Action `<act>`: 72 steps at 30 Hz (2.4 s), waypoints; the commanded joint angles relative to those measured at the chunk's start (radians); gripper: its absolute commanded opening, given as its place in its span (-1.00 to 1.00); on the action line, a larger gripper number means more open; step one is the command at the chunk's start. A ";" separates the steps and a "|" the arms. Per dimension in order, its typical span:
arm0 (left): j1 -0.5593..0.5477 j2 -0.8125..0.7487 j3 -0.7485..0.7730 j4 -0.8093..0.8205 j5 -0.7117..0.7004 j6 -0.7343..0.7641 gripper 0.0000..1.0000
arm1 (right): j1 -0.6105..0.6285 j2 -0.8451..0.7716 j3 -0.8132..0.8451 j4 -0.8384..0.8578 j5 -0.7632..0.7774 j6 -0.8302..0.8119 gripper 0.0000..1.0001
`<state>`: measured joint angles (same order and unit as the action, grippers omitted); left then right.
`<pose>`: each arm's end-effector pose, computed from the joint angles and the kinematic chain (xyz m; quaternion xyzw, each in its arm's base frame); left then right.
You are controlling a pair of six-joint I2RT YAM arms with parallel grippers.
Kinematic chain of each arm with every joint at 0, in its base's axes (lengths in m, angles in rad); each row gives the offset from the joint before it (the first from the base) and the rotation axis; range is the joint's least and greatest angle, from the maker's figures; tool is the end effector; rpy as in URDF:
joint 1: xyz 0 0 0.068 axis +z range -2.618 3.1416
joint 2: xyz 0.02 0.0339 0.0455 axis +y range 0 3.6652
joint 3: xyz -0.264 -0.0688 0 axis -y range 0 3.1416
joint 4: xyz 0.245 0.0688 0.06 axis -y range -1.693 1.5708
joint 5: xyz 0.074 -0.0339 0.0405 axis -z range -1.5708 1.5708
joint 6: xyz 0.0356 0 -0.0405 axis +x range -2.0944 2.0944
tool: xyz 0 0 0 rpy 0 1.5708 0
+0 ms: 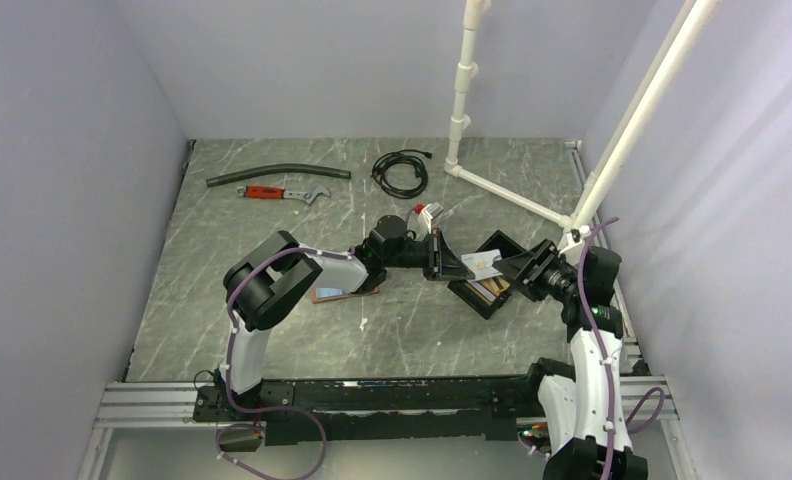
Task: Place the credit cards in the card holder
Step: Pick up the credit card from the storage box.
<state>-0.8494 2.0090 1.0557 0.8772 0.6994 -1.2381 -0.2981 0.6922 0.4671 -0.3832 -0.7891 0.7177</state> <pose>0.2626 -0.3333 0.1798 0.0954 0.7211 -0.6783 0.1040 0.1511 -0.0200 0.2292 0.2425 0.8016 0.4223 0.3470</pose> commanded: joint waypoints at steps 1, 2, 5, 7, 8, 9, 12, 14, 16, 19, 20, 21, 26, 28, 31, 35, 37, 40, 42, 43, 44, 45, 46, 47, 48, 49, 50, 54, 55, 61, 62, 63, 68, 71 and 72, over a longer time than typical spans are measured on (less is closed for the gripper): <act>0.000 -0.015 0.020 -0.002 0.026 0.031 -1.00 | -0.003 -0.002 0.078 -0.058 0.054 -0.089 0.11; 0.000 -0.016 0.016 -0.004 0.025 0.032 -1.00 | -0.003 -0.004 0.080 -0.060 0.057 -0.092 0.11; 0.000 -0.019 0.013 -0.009 0.023 0.035 -1.00 | -0.003 -0.006 0.076 -0.043 0.042 -0.080 0.11; 0.000 -0.016 0.016 -0.012 0.025 0.037 -1.00 | -0.002 -0.009 0.078 -0.042 0.039 -0.078 0.11; 0.000 -0.015 0.016 -0.013 0.025 0.038 -1.00 | -0.001 -0.010 0.082 -0.046 0.046 -0.083 0.11; 0.001 -0.014 0.015 -0.013 0.023 0.039 -1.00 | -0.001 -0.010 0.085 -0.051 0.047 -0.089 0.11; 0.000 -0.008 0.019 -0.011 0.025 0.034 -1.00 | -0.001 -0.011 0.083 -0.044 0.041 -0.088 0.10; 0.000 0.000 0.022 0.013 0.030 0.019 -1.00 | 0.000 -0.014 0.071 -0.026 0.033 -0.076 0.10; -0.001 0.005 0.025 0.017 0.034 0.014 -1.00 | -0.001 -0.017 0.056 0.008 0.010 -0.047 0.10; -0.003 0.017 0.028 0.045 0.037 -0.011 -1.00 | -0.001 -0.025 0.019 0.086 -0.025 0.029 0.10; -0.004 0.025 0.031 0.060 0.038 -0.022 -1.00 | -0.001 -0.031 0.006 0.112 -0.033 0.061 0.09; -0.006 0.030 0.032 0.071 0.039 -0.033 -1.00 | -0.001 -0.038 -0.010 0.147 -0.037 0.103 0.09; -0.018 0.037 0.047 0.031 0.027 -0.018 -1.00 | -0.001 -0.050 -0.047 0.219 -0.062 0.190 0.02; -0.025 0.043 0.057 0.028 0.030 -0.020 -1.00 | 0.000 -0.056 -0.054 0.221 -0.062 0.194 -0.02; -0.031 0.054 0.060 0.049 0.029 -0.036 -1.00 | -0.001 -0.057 -0.067 0.222 -0.065 0.199 -0.05; -0.042 0.069 0.074 0.069 0.026 -0.061 -1.00 | 0.000 -0.064 -0.105 0.282 -0.077 0.256 -0.11; -0.053 0.077 0.085 0.076 0.026 -0.071 -1.00 | -0.001 -0.065 -0.111 0.291 -0.069 0.265 -0.14; -0.065 0.099 0.096 0.110 0.026 -0.102 -1.00 | -0.001 -0.064 -0.112 0.298 -0.061 0.276 -0.23; -0.070 0.114 0.103 0.122 0.024 -0.119 -1.00 | -0.001 -0.070 -0.110 0.289 -0.046 0.276 -0.27; -0.074 0.120 0.105 0.129 0.022 -0.124 -1.00 | 0.000 -0.072 -0.111 0.289 -0.041 0.276 -0.29; -0.075 0.123 0.107 0.127 0.018 -0.126 -1.00 | 0.000 -0.072 -0.111 0.287 -0.035 0.276 -0.35; -0.077 0.124 0.111 0.114 0.016 -0.122 -1.00 | 0.001 -0.075 -0.111 0.277 -0.024 0.274 -0.43; -0.077 0.125 0.118 0.091 0.014 -0.109 -1.00 | 0.000 -0.076 -0.111 0.262 -0.006 0.272 -0.55; -0.079 0.125 0.127 0.066 0.012 -0.097 -1.00 | -0.001 -0.077 -0.110 0.242 0.016 0.267 -0.70; -0.080 0.125 0.132 0.039 0.009 -0.085 -1.00 | 0.000 -0.076 -0.110 0.223 0.041 0.262 -0.86; -0.082 0.123 0.142 0.014 0.003 -0.076 -1.00 | 0.001 -0.075 -0.110 0.210 0.061 0.260 -0.98; -0.084 0.122 0.147 -0.013 -0.003 -0.067 -1.00 | 0.001 -0.073 -0.109 0.199 0.077 0.257 -1.00; -0.083 0.132 0.175 -0.057 -0.018 -0.066 -1.00 | 0.001 -0.075 -0.116 0.201 0.119 0.278 -1.00; -0.084 0.138 0.177 -0.049 -0.017 -0.076 -1.00 | 0.002 -0.075 -0.130 0.233 0.111 0.312 -1.00; -0.087 0.156 0.178 0.026 -0.002 -0.129 -1.00 | 0.001 -0.072 -0.185 0.355 0.065 0.388 -0.73; -0.087 0.158 0.180 0.034 0.001 -0.135 -1.00 | 0.001 -0.073 -0.185 0.357 0.069 0.389 -0.71; -0.089 0.158 0.179 0.039 0.007 -0.139 -1.00 | 0.001 -0.074 -0.186 0.361 0.073 0.390 -0.69; -0.095 0.163 0.166 0.098 0.016 -0.180 -1.00 | 0.001 -0.072 -0.190 0.378 0.083 0.398 -0.44; -0.096 0.165 0.166 0.104 0.020 -0.182 -1.00 | 0.001 -0.073 -0.206 0.414 0.079 0.417 -0.28; -0.096 0.167 0.165 0.105 0.019 -0.185 -1.00 | 0.001 -0.072 -0.211 0.424 0.079 0.423 -0.31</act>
<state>-0.9039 2.1712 1.2015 0.9051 0.6567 -1.4002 -0.3069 0.6262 0.2672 -0.0765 -0.6754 1.0985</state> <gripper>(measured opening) 0.012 0.349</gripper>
